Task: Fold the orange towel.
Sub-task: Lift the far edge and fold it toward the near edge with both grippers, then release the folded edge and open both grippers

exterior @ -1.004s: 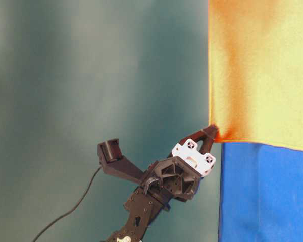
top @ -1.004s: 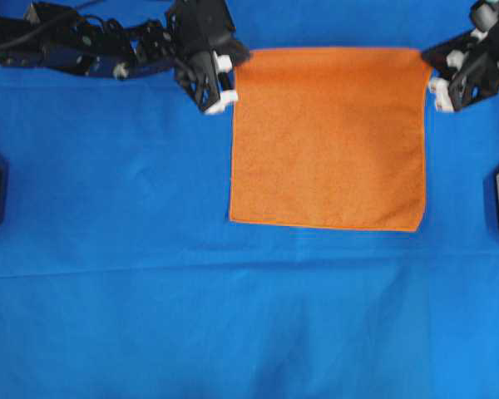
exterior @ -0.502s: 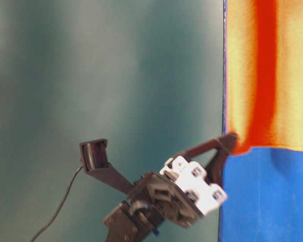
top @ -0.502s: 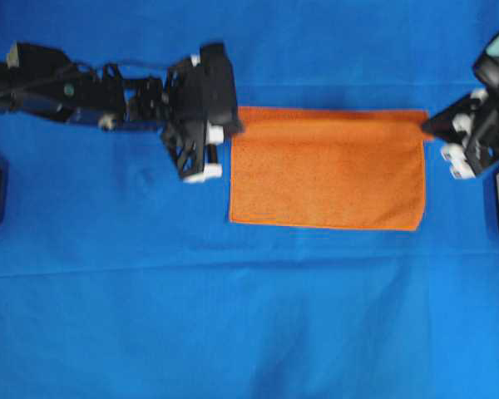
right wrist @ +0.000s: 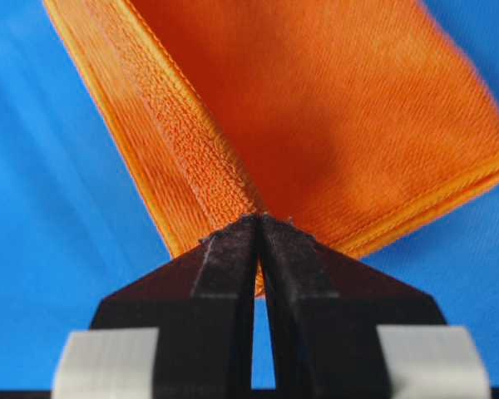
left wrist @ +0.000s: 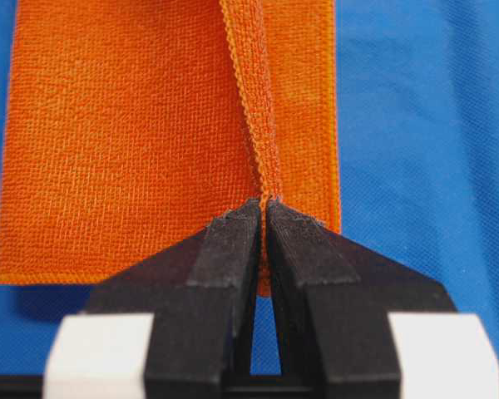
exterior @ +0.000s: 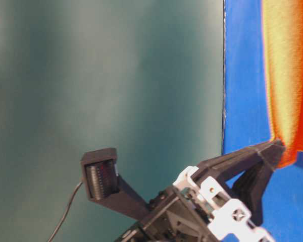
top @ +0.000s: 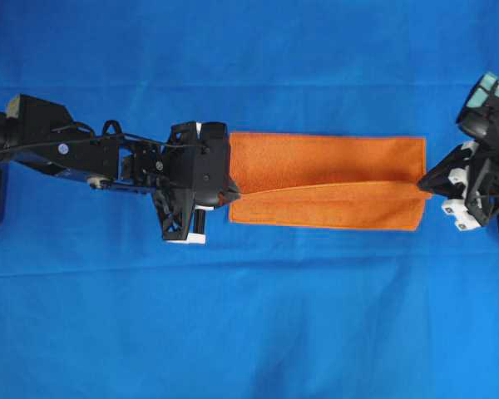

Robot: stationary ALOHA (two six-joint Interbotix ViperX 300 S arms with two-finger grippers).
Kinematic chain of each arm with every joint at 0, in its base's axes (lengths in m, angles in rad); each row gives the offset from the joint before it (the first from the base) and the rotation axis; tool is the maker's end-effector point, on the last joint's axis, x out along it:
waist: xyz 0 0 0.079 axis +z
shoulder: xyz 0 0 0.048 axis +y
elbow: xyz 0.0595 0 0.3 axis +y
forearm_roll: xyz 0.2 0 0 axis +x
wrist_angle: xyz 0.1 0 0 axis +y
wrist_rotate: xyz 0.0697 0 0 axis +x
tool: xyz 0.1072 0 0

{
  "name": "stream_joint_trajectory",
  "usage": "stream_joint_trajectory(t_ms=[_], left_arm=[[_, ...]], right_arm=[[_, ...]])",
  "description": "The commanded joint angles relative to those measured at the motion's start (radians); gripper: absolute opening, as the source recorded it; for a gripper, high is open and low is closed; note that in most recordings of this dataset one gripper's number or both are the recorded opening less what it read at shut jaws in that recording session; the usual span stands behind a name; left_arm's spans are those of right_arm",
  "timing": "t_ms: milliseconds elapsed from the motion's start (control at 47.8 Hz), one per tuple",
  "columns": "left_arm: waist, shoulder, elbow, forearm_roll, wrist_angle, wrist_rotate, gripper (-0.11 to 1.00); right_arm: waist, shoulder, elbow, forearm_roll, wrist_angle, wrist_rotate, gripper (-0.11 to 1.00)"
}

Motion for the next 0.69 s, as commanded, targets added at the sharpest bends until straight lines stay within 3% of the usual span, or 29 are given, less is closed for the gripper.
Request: stream_joint_trajectory(t_ms=[0, 335, 481, 565, 669], left_arm=[[-0.002, 0.005, -0.002, -0.002, -0.041, -0.002, 0.00], [0.003, 0.072, 0.002, -0.003, -0.126, -0.005, 0.01], [0.003, 0.081, -0.003, -0.003, -0.140, -0.044, 0.03], [0.005, 0.080, -0.002, -0.003, -0.141, -0.046, 0.18], [0.005, 0.055, 0.005, -0.003, -0.127, -0.041, 0.48]], right_arm=[[0.014, 0.038, -0.008, -0.003, -0.023, 0.003, 0.02], [0.031, 0.152, -0.015, -0.005, -0.123, 0.008, 0.02], [0.035, 0.152, -0.017, -0.005, -0.124, 0.009, 0.03], [0.035, 0.150, -0.020, -0.006, -0.124, 0.009, 0.22], [0.035, 0.137, -0.031, -0.023, -0.118, 0.000, 0.54]])
